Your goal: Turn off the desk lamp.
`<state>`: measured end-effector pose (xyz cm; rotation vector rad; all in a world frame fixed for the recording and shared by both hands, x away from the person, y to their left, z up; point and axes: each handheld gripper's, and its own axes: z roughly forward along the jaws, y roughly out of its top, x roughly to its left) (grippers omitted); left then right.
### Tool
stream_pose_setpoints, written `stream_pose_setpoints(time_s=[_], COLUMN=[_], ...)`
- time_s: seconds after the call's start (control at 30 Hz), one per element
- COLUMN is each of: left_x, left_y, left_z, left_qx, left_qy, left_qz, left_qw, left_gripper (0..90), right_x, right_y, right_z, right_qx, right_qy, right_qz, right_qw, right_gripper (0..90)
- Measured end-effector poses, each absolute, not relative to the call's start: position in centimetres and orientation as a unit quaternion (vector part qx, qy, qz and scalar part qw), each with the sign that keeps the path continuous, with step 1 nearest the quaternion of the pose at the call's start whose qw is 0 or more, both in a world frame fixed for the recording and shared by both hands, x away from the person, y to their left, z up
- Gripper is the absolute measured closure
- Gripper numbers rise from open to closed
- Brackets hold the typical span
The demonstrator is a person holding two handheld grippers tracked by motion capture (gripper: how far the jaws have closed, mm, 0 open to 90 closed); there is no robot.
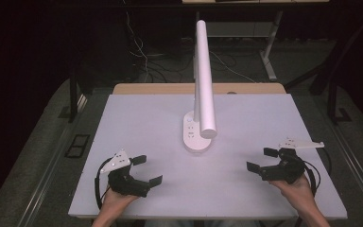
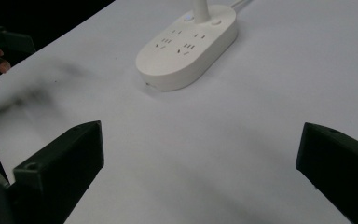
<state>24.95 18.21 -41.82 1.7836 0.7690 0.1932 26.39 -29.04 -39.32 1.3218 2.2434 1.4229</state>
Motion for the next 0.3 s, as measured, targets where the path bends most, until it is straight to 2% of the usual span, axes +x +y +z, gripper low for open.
stream_pose_setpoints(time_s=[0.3], left_x=[25.0], left_y=[18.2], left_z=[-41.8], left_qx=[0.758], left_qy=[0.327], left_qz=[0.083], left_qw=[0.559], left_gripper=[0.0], right_x=[24.3], right_y=[-29.3], right_z=[-40.9], right_qx=[0.447], right_qy=[0.752], right_qz=[0.475], right_qw=[0.099], right_gripper=[0.7])
